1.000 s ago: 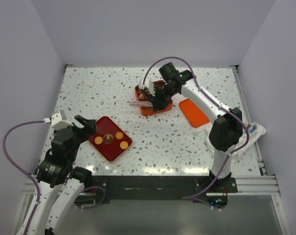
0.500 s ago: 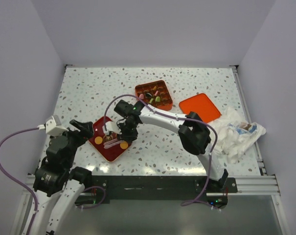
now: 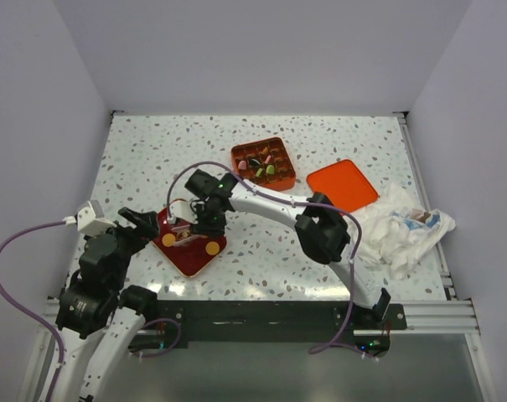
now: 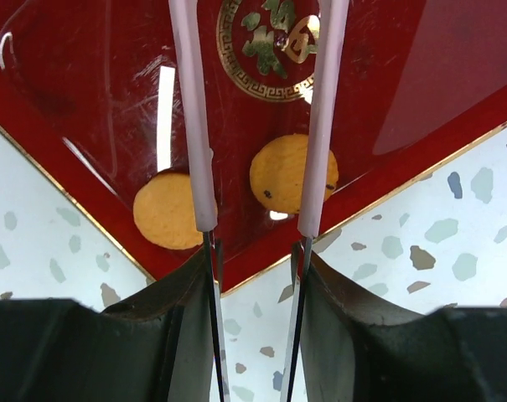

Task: Pack the cookies
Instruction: Pick up the fake cookies from the plate.

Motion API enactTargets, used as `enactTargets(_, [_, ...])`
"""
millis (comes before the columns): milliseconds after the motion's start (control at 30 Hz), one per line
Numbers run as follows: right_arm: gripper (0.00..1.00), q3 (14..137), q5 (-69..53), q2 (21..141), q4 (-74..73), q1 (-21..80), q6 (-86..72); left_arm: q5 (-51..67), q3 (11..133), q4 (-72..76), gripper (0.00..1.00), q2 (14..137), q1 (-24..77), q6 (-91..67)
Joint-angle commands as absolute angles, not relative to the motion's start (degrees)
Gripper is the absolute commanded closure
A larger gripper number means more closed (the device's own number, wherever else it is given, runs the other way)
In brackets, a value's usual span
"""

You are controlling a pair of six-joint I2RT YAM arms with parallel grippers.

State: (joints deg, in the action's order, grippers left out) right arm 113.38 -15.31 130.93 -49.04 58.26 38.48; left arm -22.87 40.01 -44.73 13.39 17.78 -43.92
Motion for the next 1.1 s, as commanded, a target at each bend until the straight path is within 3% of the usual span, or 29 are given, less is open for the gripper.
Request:
enactTargets(0, [0.59,117.59,-13.45,132.80,-48.51,59.41,35.86,-24.08,41.92,-44.38,0.11,13.71,18.02,-43.16])
enactTargets(667, [0.57,120.50,-11.78,136.23,-47.99,61.17,34.80,-24.52,42.19,-45.53,0.11,12.92,18.02,-43.33])
enactTargets(1067, [0.80,118.92,-12.22,134.21,-47.29,61.26,35.07,-24.26,41.66,-45.61,0.11,12.48,18.02,-43.94])
